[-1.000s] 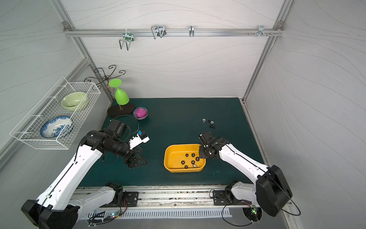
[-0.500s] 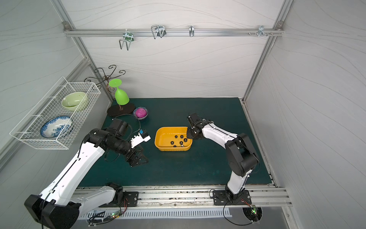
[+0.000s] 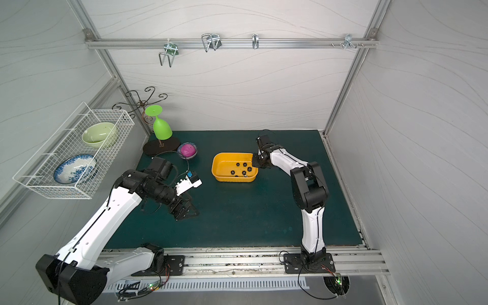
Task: Put the nuts on the desktop into the storage box
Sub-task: Adjust the storage box at the center of the board.
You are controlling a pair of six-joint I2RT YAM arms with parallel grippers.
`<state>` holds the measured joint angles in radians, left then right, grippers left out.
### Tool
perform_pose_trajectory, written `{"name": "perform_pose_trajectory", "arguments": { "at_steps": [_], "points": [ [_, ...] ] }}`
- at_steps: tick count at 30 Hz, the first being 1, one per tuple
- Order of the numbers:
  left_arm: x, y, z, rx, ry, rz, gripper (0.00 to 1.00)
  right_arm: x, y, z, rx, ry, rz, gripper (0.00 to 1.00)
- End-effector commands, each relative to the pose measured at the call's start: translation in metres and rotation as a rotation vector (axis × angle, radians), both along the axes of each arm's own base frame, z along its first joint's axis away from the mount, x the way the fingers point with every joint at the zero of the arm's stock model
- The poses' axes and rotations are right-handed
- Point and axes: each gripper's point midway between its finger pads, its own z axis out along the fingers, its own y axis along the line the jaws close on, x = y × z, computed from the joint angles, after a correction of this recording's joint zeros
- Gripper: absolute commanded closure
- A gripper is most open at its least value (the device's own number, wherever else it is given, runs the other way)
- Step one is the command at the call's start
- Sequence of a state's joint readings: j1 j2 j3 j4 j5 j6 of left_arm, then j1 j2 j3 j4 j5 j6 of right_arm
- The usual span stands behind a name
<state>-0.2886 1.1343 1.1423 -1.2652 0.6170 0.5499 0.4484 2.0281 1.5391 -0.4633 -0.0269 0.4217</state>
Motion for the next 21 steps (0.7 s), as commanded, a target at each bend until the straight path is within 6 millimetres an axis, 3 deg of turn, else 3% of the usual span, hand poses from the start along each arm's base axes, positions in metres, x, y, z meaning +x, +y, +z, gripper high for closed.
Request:
{"name": "perform_pose_trajectory", "arguments": {
  "at_steps": [1,5,8,13,16,17,18,19,21],
  "points": [
    [0.009,-0.002,0.008,-0.012,-0.028,0.007,0.02,-0.002,0.008,0.004,0.000,0.005,0.064,0.95],
    [0.010,-0.003,0.008,-0.018,-0.018,0.007,0.02,-0.005,0.010,0.014,0.008,0.003,0.091,0.79],
    [0.014,-0.006,0.010,-0.031,-0.021,0.006,0.02,-0.004,0.005,0.036,0.001,-0.042,0.083,0.70],
    [0.043,-0.010,0.031,-0.036,-0.099,0.064,0.02,-0.008,-0.009,0.075,0.000,-0.093,0.084,0.50],
    [0.063,-0.018,0.051,-0.075,-0.152,0.086,0.02,-0.009,-0.029,0.098,-0.021,-0.133,0.059,0.37],
    [0.072,-0.020,0.055,-0.086,-0.159,0.103,0.02,-0.009,-0.038,0.106,-0.030,-0.146,0.044,0.28],
    [0.080,-0.024,0.060,-0.096,-0.160,0.116,0.02,-0.009,-0.046,0.113,-0.039,-0.159,0.035,0.06],
    [0.086,-0.026,0.062,-0.101,-0.149,0.125,0.02,-0.009,-0.054,0.118,-0.051,-0.173,0.029,0.01],
    [0.102,-0.032,0.067,-0.114,-0.119,0.157,0.02,-0.008,-0.077,0.125,-0.133,-0.213,0.004,0.01]
  ]
}}
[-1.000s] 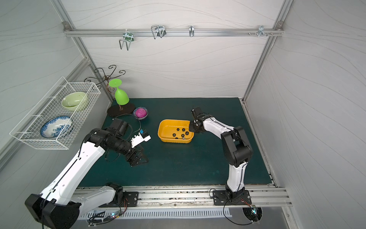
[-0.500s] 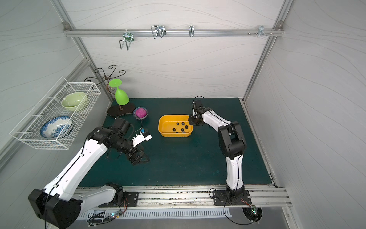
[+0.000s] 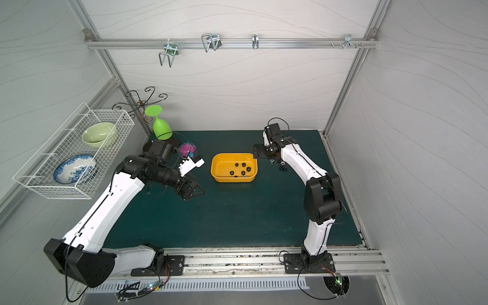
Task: Put the nuts on the desktop into the storage box
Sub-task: Adjust the storage box at the center of the board, then pick up the nut from the center of the board.
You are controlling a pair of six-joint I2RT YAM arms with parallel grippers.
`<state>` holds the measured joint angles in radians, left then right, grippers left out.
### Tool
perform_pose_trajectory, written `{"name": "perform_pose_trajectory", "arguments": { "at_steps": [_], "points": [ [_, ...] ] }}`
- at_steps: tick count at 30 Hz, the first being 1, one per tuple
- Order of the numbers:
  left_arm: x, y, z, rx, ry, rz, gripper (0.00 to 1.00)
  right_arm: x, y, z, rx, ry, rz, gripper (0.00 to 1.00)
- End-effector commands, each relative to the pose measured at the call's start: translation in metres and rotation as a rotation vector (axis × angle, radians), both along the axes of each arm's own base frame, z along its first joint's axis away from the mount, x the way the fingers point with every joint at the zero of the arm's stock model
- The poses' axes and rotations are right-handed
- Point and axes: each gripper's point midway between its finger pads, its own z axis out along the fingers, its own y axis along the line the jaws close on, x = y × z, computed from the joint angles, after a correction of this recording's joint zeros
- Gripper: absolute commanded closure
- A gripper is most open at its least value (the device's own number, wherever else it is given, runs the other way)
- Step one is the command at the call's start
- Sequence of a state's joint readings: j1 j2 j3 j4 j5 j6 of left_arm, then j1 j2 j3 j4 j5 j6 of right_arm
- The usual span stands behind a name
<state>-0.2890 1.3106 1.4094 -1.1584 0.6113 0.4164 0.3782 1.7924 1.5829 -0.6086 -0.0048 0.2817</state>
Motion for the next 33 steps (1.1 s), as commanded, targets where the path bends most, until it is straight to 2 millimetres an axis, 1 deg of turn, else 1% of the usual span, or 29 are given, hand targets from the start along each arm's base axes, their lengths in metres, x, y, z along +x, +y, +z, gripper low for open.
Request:
{"name": "perform_pose_trajectory", "arguments": {
  "at_steps": [1,4,5,7,8,10,13,17,19,21,24,27,30,33],
  "points": [
    [0.035,-0.013,0.017,-0.055,-0.007,0.068,0.02,-0.002,-0.043,0.017,-0.139,-0.060,-0.051,0.01],
    [0.057,-0.021,0.018,-0.057,-0.031,0.089,0.02,0.001,-0.069,0.018,-0.219,-0.096,-0.102,0.01],
    [0.062,-0.024,0.019,-0.051,-0.064,0.080,0.02,0.002,-0.083,0.017,-0.250,-0.087,-0.151,0.01],
    [0.072,-0.033,0.020,-0.029,-0.137,0.064,0.02,-0.001,-0.108,0.009,-0.291,-0.032,-0.237,0.01],
    [0.077,-0.038,0.022,-0.019,-0.176,0.055,0.02,-0.003,-0.115,0.004,-0.290,0.002,-0.247,0.01],
    [0.083,-0.050,0.023,-0.012,-0.235,0.023,0.02,-0.004,-0.125,-0.006,-0.241,0.051,-0.266,0.01],
    [0.095,-0.072,0.024,-0.014,-0.301,-0.002,0.02,-0.004,-0.136,-0.026,-0.114,0.126,-0.314,0.01],
    [0.108,-0.106,0.016,-0.044,-0.372,-0.060,0.02,0.000,-0.148,-0.050,-0.107,0.199,-0.355,0.04],
    [0.123,-0.118,0.012,-0.081,-0.405,-0.022,0.02,0.002,-0.149,-0.061,-0.093,0.228,-0.366,0.09],
    [0.134,-0.131,0.005,-0.121,-0.391,0.005,0.02,0.005,-0.148,-0.071,-0.076,0.250,-0.367,0.12],
    [0.139,-0.150,-0.009,-0.145,-0.391,-0.042,0.02,0.010,-0.144,-0.083,-0.060,0.280,-0.367,0.16],
    [0.150,-0.159,-0.021,-0.158,-0.374,-0.024,0.02,0.015,-0.138,-0.090,-0.055,0.292,-0.356,0.18],
    [0.155,-0.169,-0.032,-0.190,-0.346,-0.037,0.02,0.023,-0.131,-0.093,-0.082,0.287,-0.337,0.18],
    [0.163,-0.175,-0.041,-0.205,-0.316,-0.014,0.02,0.031,-0.116,-0.093,-0.095,0.277,-0.300,0.19]
  ]
}}
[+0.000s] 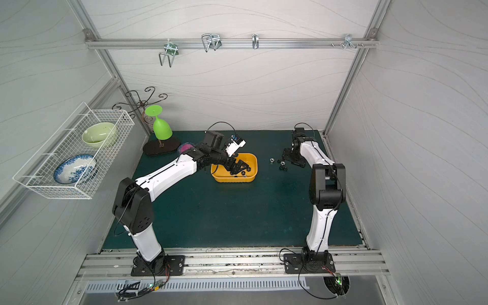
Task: Put the nuts on the desktop into the storage box
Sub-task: Pick up the nut from the center of the board.
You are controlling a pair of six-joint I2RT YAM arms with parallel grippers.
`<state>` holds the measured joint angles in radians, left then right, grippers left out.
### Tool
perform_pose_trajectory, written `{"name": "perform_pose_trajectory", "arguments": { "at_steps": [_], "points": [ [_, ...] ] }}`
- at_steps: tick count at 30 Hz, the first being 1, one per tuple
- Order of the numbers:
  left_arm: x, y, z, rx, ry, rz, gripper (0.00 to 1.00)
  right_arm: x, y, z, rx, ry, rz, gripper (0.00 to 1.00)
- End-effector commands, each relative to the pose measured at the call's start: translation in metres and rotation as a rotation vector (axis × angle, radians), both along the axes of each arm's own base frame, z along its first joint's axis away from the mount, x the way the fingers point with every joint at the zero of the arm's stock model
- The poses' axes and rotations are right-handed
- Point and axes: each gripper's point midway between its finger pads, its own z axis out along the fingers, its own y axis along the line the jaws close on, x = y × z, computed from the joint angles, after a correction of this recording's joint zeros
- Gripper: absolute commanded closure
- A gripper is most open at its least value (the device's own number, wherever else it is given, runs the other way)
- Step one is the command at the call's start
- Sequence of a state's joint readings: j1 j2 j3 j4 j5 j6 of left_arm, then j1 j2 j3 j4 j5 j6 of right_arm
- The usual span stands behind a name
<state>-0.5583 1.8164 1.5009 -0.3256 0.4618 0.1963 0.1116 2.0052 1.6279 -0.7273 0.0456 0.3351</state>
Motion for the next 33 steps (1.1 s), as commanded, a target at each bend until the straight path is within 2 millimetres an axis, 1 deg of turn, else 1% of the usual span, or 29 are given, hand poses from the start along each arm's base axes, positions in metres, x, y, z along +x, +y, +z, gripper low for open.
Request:
{"name": "perform_pose_trajectory", "arguments": {
  "at_steps": [1,3,5,8,11,16,23,26,27,28,32,33],
  "points": [
    [0.016,-0.018,0.014,-0.090,-0.032,0.005,0.02,0.008,0.025,0.004,-0.004,-0.008,0.055,0.19],
    [0.019,-0.020,0.010,-0.083,-0.032,0.000,0.02,0.015,0.042,0.004,-0.009,-0.022,0.090,0.20],
    [0.017,-0.022,0.004,-0.073,-0.032,-0.030,0.02,0.021,0.061,0.000,-0.011,-0.021,0.115,0.21],
    [0.014,-0.023,-0.001,-0.070,-0.018,-0.054,0.02,0.029,0.072,-0.008,-0.049,-0.009,0.101,0.27],
    [0.009,-0.024,-0.004,-0.074,-0.008,-0.073,0.02,0.033,0.075,-0.016,-0.053,-0.002,0.084,0.29],
    [0.005,-0.023,-0.005,-0.069,-0.009,-0.092,0.02,0.038,0.072,-0.030,-0.082,0.014,0.072,0.30],
    [0.005,-0.023,-0.011,-0.061,0.009,-0.088,0.02,0.038,0.084,-0.052,-0.087,0.046,0.096,0.34],
    [0.005,-0.022,-0.012,-0.054,0.009,-0.087,0.02,0.039,0.086,-0.058,-0.102,0.055,0.101,0.38],
    [0.005,-0.021,-0.013,-0.051,0.007,-0.086,0.02,0.039,0.086,-0.061,-0.106,0.059,0.103,0.42],
    [0.004,-0.021,-0.013,-0.049,0.008,-0.088,0.02,0.040,0.085,-0.063,-0.116,0.062,0.103,0.43],
    [0.004,-0.020,-0.012,-0.043,0.005,-0.089,0.02,0.039,0.084,-0.068,-0.130,0.072,0.106,0.46],
    [0.003,-0.020,-0.012,-0.043,0.006,-0.091,0.02,0.038,0.083,-0.068,-0.134,0.074,0.105,0.49]
  ]
}}
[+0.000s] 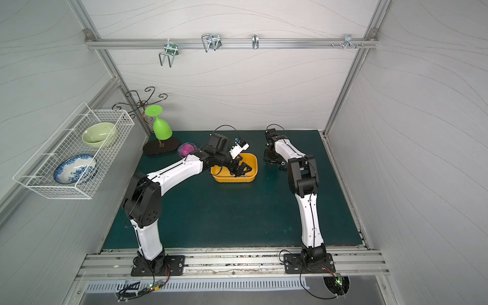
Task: Put the nuts on the desktop into the storage box
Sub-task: Pick up the nut from the center of the board.
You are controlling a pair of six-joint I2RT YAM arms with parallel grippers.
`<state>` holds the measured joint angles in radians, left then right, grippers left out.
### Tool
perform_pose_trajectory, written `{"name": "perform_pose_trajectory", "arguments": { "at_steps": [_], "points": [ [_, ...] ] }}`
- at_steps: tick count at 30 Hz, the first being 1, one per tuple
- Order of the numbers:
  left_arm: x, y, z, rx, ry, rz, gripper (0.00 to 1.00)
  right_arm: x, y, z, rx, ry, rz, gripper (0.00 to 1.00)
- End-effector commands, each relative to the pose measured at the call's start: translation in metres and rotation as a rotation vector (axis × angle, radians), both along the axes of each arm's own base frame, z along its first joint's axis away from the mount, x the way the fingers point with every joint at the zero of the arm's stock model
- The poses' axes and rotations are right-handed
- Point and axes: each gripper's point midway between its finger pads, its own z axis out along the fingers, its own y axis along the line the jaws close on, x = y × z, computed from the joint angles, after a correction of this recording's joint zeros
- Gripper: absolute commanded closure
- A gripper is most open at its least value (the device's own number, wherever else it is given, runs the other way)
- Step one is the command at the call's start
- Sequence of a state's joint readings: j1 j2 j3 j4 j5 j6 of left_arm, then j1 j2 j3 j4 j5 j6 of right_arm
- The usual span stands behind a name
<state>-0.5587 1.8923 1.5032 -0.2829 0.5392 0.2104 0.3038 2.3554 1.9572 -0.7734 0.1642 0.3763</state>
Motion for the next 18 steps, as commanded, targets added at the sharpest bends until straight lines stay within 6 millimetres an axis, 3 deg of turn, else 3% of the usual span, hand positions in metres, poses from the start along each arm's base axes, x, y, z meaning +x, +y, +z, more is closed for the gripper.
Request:
{"name": "perform_pose_trajectory", "arguments": {
  "at_steps": [1,6,9,11,13,18],
  "points": [
    [0.003,-0.006,0.013,-0.021,-0.036,-0.023,0.02,-0.004,-0.003,-0.006,-0.029,0.026,-0.006,0.50],
    [0.004,-0.006,0.014,-0.017,-0.034,-0.022,0.02,-0.002,-0.004,-0.012,-0.044,0.032,0.007,0.60],
    [0.003,-0.005,0.014,-0.012,-0.029,-0.018,0.02,-0.002,-0.006,-0.019,-0.041,0.050,0.002,0.61],
    [0.000,-0.004,0.017,-0.019,-0.022,-0.022,0.02,-0.001,-0.006,-0.020,-0.040,0.049,0.006,0.69],
    [-0.001,-0.005,0.020,-0.025,-0.025,-0.027,0.02,0.000,-0.005,-0.016,-0.037,0.041,0.012,0.76],
    [0.000,-0.003,0.023,-0.014,-0.038,-0.020,0.02,0.006,-0.002,0.011,-0.021,-0.017,0.025,0.77]
  ]
}}
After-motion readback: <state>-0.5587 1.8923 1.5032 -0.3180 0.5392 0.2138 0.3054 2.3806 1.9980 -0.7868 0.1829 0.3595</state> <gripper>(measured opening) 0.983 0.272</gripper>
